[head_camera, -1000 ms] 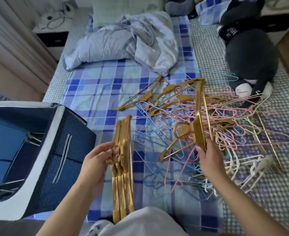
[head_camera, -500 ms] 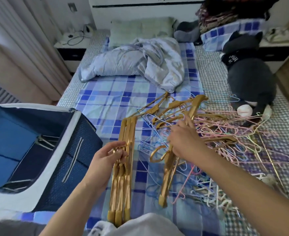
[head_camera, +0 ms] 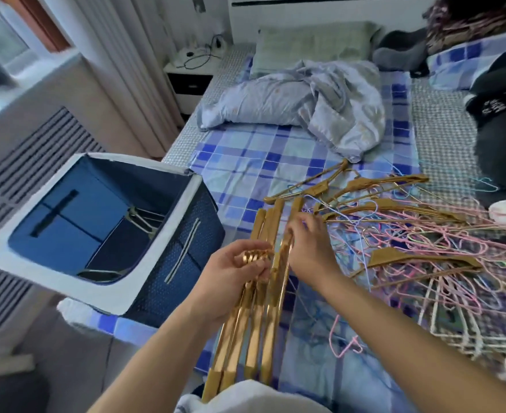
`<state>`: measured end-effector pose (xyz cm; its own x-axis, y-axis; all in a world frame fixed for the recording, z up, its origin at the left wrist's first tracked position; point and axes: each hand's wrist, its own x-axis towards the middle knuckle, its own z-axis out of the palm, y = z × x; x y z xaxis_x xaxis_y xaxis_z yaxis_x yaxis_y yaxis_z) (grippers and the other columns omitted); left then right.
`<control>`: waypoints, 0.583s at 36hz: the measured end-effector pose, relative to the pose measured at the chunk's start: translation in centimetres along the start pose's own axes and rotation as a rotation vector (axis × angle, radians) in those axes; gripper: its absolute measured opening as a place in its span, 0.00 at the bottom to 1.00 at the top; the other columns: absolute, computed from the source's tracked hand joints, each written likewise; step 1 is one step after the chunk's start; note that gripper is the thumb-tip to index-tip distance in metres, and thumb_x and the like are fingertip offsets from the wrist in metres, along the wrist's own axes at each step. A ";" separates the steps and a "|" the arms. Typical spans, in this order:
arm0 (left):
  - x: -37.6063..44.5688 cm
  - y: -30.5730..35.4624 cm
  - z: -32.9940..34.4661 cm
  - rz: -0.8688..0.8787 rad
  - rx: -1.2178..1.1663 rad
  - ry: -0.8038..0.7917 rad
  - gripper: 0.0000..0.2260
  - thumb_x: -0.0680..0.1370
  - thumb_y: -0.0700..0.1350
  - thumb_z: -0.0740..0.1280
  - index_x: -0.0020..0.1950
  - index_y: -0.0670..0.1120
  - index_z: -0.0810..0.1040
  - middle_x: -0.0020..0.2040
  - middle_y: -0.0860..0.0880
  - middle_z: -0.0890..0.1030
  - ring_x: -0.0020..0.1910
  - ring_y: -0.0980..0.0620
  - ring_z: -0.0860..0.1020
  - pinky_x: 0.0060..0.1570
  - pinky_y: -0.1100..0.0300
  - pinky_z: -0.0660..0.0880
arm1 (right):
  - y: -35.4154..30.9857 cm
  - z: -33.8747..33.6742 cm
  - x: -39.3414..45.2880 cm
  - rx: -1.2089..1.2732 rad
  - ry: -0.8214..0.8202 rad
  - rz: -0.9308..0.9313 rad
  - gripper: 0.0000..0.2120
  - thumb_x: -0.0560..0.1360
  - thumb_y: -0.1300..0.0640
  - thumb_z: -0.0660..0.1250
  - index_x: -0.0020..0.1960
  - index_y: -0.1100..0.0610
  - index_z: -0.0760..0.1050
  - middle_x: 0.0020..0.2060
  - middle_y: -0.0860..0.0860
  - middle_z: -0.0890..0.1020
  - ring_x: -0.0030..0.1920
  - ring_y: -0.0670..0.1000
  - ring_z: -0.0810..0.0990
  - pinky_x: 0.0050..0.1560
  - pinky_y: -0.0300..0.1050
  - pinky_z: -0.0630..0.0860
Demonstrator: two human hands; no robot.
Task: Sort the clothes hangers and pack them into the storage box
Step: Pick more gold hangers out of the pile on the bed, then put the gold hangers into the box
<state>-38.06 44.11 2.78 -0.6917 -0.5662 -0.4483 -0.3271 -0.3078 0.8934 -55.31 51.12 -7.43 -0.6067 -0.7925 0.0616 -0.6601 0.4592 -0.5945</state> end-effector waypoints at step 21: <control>-2.9 11.7 -21.2 0.437 -0.281 -0.339 0.11 0.82 0.30 0.60 0.58 0.40 0.80 0.47 0.41 0.83 0.43 0.46 0.83 0.47 0.54 0.81 | -25.7 2.5 -2.4 0.928 -0.073 0.334 0.16 0.77 0.59 0.71 0.62 0.45 0.77 0.52 0.47 0.86 0.55 0.50 0.85 0.62 0.56 0.77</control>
<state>-26.25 25.95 13.96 -0.9046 -0.4251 0.0322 0.1827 -0.3184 0.9302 -35.79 40.19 5.73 -0.6493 -0.7165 -0.2552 0.1682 0.1920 -0.9669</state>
